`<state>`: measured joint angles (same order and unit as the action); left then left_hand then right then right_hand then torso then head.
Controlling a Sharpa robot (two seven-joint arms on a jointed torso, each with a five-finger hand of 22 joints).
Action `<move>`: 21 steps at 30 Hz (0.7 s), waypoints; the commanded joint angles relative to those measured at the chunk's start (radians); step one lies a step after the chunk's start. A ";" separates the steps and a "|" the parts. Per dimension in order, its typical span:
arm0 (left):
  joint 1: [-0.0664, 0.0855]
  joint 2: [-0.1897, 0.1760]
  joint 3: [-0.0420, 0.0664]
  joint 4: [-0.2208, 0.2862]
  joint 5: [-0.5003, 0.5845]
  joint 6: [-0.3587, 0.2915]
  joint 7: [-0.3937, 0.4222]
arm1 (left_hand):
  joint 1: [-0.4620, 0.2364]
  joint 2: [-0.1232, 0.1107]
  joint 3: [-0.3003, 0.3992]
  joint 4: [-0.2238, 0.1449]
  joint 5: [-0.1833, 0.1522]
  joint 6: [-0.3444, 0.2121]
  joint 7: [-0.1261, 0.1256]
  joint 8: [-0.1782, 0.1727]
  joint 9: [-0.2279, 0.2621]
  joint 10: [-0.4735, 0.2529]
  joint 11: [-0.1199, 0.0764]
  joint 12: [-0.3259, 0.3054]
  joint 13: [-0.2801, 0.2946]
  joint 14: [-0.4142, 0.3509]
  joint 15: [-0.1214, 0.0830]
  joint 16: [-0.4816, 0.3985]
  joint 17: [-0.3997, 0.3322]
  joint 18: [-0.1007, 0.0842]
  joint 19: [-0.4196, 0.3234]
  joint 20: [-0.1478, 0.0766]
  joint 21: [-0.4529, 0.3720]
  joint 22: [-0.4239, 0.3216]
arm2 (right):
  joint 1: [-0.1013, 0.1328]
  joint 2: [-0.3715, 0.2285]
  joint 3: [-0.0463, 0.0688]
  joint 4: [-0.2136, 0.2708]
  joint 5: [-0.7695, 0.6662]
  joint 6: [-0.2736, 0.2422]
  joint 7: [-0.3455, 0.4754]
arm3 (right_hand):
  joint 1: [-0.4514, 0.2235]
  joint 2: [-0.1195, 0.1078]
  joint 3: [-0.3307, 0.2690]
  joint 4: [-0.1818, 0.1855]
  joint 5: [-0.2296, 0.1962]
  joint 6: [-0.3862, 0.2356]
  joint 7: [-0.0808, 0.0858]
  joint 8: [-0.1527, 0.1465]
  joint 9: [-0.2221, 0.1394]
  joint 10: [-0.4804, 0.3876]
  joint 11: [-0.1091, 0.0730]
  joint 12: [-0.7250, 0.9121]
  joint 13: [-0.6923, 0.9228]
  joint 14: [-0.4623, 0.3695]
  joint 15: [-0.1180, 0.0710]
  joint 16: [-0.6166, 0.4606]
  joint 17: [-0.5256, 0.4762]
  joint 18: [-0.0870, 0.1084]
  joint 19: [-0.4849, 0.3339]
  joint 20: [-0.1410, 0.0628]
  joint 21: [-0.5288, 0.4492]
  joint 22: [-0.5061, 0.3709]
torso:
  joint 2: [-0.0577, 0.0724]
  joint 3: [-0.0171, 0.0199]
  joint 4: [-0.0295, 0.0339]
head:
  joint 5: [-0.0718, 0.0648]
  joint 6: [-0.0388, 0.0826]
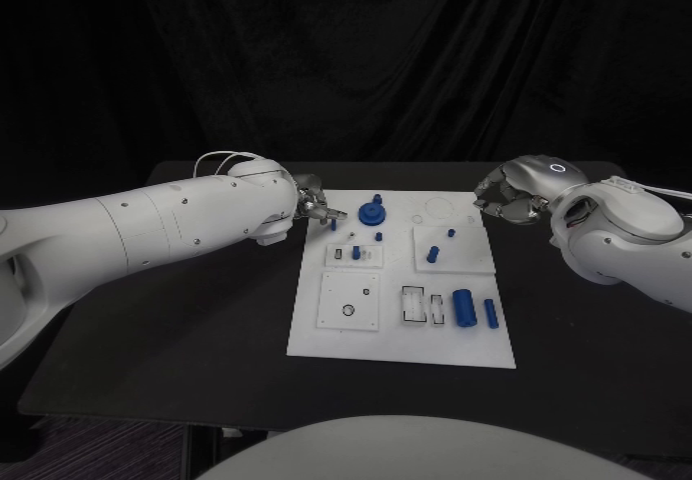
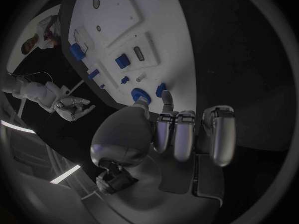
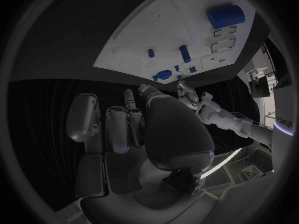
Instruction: Assemble the parts on the task board
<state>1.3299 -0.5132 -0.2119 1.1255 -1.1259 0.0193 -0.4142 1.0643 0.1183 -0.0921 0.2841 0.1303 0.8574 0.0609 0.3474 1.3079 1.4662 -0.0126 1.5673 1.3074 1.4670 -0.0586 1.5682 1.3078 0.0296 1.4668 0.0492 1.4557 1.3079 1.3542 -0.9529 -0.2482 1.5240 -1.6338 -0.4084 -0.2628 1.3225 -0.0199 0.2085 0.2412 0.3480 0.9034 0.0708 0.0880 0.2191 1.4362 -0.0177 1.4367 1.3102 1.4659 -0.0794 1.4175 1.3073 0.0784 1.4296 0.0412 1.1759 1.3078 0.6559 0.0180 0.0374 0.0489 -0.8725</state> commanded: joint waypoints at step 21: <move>-0.016 0.024 0.001 -0.034 0.003 0.002 0.019 | 0.037 0.018 0.016 -0.021 0.067 0.016 0.002 -0.029 0.020 0.105 0.007 0.004 0.263 0.104 0.006 0.003 0.263 0.004 0.025 0.010 -0.009 0.219 | -0.002 0.000 0.001 0.003 -0.004 0.004 -0.010 | 0.003 -0.006 0.008 -0.001 0.005 -0.004 -0.002 -0.008 -0.002 -0.006 0.001 -0.006 0.144 0.055 0.007 -0.007 0.141 0.001 -0.009 -0.001 -0.008 0.158 | -0.001 0.0001 -0.0007 | 0.000 0.000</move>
<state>1.3161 -0.4925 -0.2119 1.0930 -1.1259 0.0224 -0.4116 1.0926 0.1353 -0.0766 0.2687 0.1931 0.8684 0.0644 0.3226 1.3079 1.4662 -0.0126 1.5673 1.3074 1.4670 -0.0587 1.5682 1.3076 0.0296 1.4636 0.0523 1.4518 1.3077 1.3541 -0.9527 -0.2479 1.5253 -1.6338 -0.4077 -0.2627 1.3226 -0.0199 0.2112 0.2385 0.3480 0.9034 0.0708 0.0839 0.2182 1.4362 -0.0177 1.4368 1.3102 1.4659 -0.0794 1.4131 1.3073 0.0785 1.4269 0.0386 1.1713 1.3076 0.6552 0.0177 0.0378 0.0479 -0.8725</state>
